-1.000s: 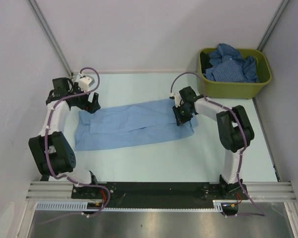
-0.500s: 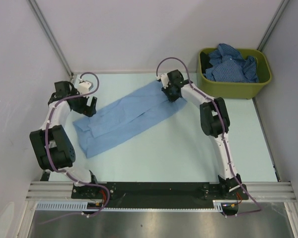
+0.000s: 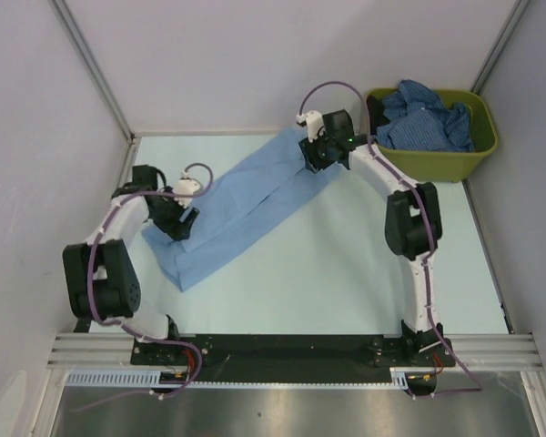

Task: Fold and stack the long sleeve shirts
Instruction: Fold the shirt

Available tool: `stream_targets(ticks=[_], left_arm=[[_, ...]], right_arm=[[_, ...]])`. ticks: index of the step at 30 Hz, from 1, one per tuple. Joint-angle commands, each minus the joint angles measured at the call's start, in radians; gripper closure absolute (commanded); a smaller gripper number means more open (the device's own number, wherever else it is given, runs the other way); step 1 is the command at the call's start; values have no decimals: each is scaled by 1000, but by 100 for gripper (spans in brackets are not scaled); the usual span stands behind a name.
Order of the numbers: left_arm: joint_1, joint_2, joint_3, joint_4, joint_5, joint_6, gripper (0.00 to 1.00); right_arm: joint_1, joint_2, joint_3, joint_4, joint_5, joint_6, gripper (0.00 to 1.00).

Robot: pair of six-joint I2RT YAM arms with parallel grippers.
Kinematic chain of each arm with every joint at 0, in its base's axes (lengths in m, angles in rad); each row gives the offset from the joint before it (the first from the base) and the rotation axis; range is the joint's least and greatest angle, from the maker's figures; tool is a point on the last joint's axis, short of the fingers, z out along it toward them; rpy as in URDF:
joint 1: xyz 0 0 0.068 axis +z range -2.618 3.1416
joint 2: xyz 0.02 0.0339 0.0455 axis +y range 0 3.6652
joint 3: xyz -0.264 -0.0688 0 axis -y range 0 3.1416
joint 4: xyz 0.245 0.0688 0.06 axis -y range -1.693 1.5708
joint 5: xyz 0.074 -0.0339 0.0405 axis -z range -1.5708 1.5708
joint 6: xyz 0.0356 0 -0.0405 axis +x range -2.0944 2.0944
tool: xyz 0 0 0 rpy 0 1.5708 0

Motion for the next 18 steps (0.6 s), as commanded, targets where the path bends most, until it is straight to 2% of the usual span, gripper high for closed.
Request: stream_targets(ticks=[1,4,5,6,9,13,18], left_arm=[[-208,-260,-151,-45,-58,66,22],[-363,-349,-274,-43,-167,82,27],[-399,-389,-300,-37,-187,70,31],[-430,-397,-340,-22,-210,56,40],[-528,-368,-374,-12,-262,-15,50],[-634,-347,-409,27,-294,-85,51],[-677,-281,-424,89,-348,-119,51]], right_arm=[[22,-275,-140,15,-188,156,52],[0,-349,-241,-12,-276,236,52],[-18,-380,-267,-9,-293,251,52],[-27,-391,-301,-5,-325,262,52],[-73,-421,-384,-2,-350,294,52],[-135,-458,-468,11,-376,325,53],[-172,-506,-513,11,-377,325,52]])
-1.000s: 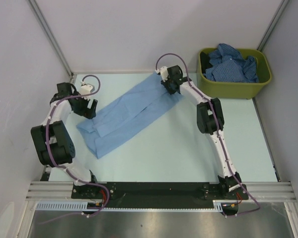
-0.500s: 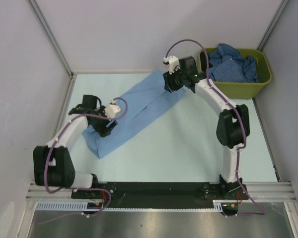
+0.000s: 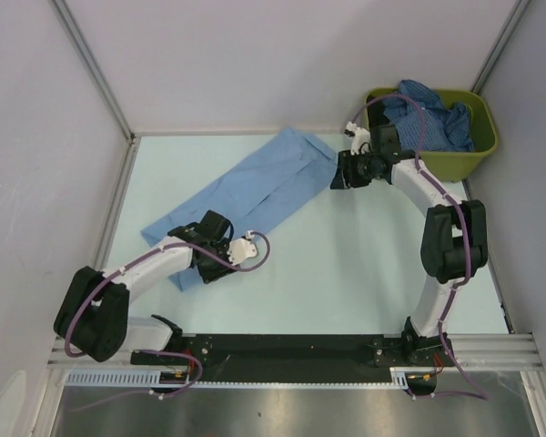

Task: Fold and stack the long sleeve shirts
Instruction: Fold the shirt

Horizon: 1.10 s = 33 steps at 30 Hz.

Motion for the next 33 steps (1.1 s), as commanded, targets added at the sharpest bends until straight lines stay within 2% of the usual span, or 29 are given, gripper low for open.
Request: stream_targets(ticks=[1,7,9,11,12,14,15,16,18,19,25,30,33], left_arm=[[-26,54,-6,83,-98,-66,51],[-26,107,-30,149,-218,-34,51],[-26,117,-33,152,-232,-26,54],[-26,118,-30,143,-224,-21,62],[-26,118,-26,140,-215,-20,73],[-32,115,0,100,-189,-24,83],[-38,120,13,80,-175,-29,93],[-61,123,25,60,-136,-37,99],[-90,144,66,-18,-82,-41,100],[-125,154,83,-38,-3,-59,100],[-282,345,309,-122,220,-193,100],[-427,567,641,-102,388,-369,100],[-470,713,839,-75,445,-466,100]], right_arm=[[-16,-82,-13,17,-39,27,52],[-32,-97,-19,9,-55,28,53],[-39,-97,-21,9,-60,28,53],[-48,-100,-24,8,-66,28,53],[-52,-102,-26,8,-68,28,53],[-58,-106,-35,8,-71,28,53],[-66,-107,-38,8,-74,28,53],[-72,-107,-44,8,-77,28,53],[-91,-99,-47,8,-94,47,53],[-101,-94,-49,8,-101,54,53],[-181,-57,-87,3,-170,139,54],[-201,-60,-105,-38,-158,99,53],[-200,-57,-102,-69,-151,79,54]])
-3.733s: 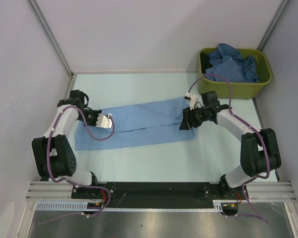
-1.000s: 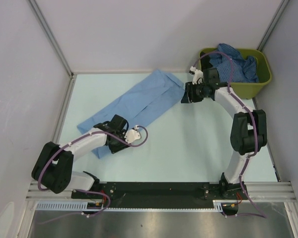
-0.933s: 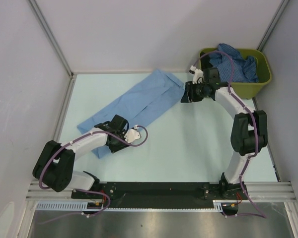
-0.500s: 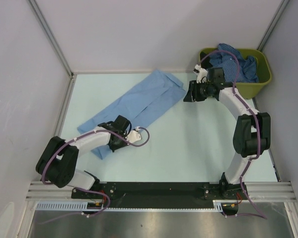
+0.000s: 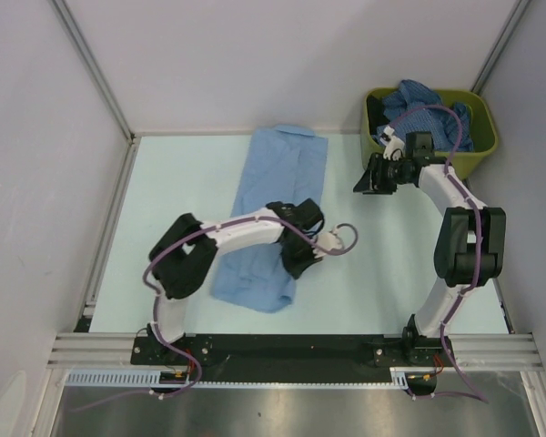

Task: Fold and stack the long sleeve shirts
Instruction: Fold the shirt

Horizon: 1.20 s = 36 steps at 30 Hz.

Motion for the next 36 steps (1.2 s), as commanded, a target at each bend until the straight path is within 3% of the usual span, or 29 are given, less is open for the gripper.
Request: stream_targets(ticks=[1,4,7,8,9,10,12,13,17,19,22,24,25,26,28,30,32,36], left_arm=[[-67,174,291,76,180,-218,100],[-70,228,385,124,196,-315,100],[-70,219,379,163,200,-345,79],[-70,159,355,169,200,-311,58],[-69,112,318,201,190,-288,49],[-66,53,234,218,182,-267,32],[-60,-134,154,253,157,-204,7],[-60,-194,93,252,141,-182,1],[0,-566,-47,262,98,-90,1],[15,-670,-162,319,87,-18,0],[6,-821,-344,393,131,176,1],[3,-880,-436,385,140,246,1],[2,-894,-470,338,180,401,1],[3,-916,-513,307,177,448,1],[3,-994,-671,334,141,526,1],[3,-1048,-801,383,145,583,1],[0,-1097,-863,407,151,672,3],[0,-1077,-970,459,128,754,8]], right_arm=[[8,0,4,-46,-4,-31,53],[8,-1,21,-77,2,-62,53],[8,-20,35,-100,-5,-89,52],[8,-36,40,-106,-18,-97,51],[8,-49,46,-126,-28,-106,50],[8,-63,58,-134,-51,-135,48],[10,-113,66,-150,-76,-175,42],[8,-132,78,-158,-84,-224,40],[36,-263,83,-192,-44,-467,25],[47,-339,52,-181,-47,-531,1],[63,-428,-61,-10,-120,-478,0],[83,-440,-39,-157,-316,-743,0],[111,-439,-25,-278,-346,-887,0],[147,-442,-52,-437,-281,-1095,0],[226,-506,-145,-508,-221,-1262,0],[246,-604,-378,-456,-205,-1440,4],[290,-731,-586,-334,-115,-1494,15],[330,-810,-759,-290,-119,-1648,32]])
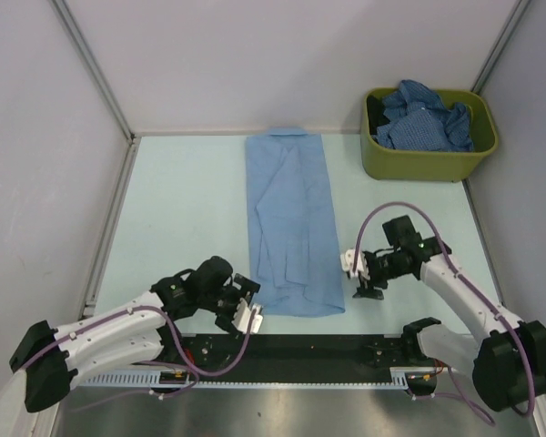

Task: Fold and stack the long sleeve shirts
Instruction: Fold the shirt

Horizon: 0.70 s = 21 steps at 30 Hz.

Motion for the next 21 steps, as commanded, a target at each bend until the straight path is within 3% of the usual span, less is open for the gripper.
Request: stream_targets(ticks=[1,15,21], left_arm=[[-2,7,-54,141,11,177,9],[-34,197,-171,390,-78,248,20],[-34,208,-145,356,-77,265,35]], right_arm=[[56,-91,-114,103,19,-292,33],[276,-13,-300,362,124,-450,47],[316,22,-348,422,141,-467,55]])
